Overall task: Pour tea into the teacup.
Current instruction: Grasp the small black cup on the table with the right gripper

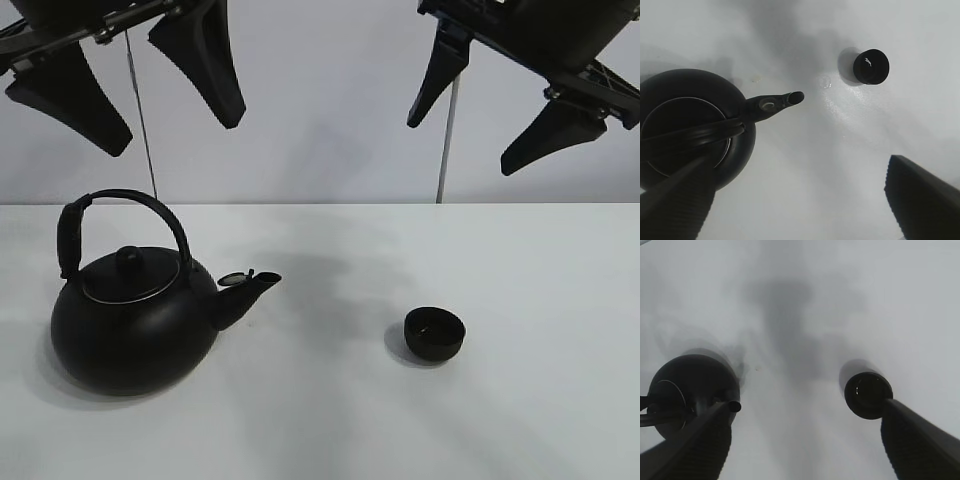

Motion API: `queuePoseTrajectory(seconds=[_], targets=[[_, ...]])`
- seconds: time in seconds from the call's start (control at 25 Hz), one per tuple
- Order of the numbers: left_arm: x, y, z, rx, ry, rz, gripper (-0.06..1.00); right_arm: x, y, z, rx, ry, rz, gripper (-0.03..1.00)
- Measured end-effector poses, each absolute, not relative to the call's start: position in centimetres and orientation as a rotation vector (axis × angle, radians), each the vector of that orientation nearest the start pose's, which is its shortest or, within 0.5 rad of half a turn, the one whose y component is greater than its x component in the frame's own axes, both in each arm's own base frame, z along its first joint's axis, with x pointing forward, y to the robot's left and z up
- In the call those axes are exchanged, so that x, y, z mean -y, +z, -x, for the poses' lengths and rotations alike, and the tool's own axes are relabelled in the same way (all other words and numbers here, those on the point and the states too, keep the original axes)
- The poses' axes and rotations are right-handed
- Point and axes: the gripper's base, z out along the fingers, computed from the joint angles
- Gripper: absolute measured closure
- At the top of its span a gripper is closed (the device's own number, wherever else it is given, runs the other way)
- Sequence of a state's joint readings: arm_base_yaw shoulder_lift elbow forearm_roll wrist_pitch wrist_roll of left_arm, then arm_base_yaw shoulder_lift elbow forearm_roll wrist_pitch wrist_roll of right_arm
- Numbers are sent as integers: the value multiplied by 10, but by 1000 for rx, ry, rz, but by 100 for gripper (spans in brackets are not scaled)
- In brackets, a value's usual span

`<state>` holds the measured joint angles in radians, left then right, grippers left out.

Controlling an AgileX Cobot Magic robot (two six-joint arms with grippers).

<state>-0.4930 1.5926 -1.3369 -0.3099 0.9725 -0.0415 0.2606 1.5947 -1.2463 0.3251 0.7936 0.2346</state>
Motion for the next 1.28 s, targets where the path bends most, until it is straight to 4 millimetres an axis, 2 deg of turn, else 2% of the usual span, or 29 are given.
queuePoseTrajectory(seconds=[0.12, 0.36, 0.52, 0.64, 0.72, 1.0, 1.28], targets=[[178, 305, -283, -2717, -552, -455, 28, -106, 285, -322, -2657, 528, -168, 40], [178, 305, -283, -2717, -552, -455, 28, -101, 276, -317, -2742, 388, 91, 40], [178, 305, -283, -2717, -552, -455, 28, -95, 240, -318, -2846, 229, 237, 40], [178, 305, -283, -2717, -552, -455, 28, -93, 211, -324, -2884, 166, 284, 40], [178, 305, -283, -2717, -552, -455, 28, -99, 201, -328, -2866, 155, 349, 40], [178, 305, -283, -2717, -552, -455, 28, -142, 174, -326, -2820, 90, 614, 40], [178, 305, -283, -2717, -552, -455, 28, -147, 145, -331, -2841, -36, 639, 40]])
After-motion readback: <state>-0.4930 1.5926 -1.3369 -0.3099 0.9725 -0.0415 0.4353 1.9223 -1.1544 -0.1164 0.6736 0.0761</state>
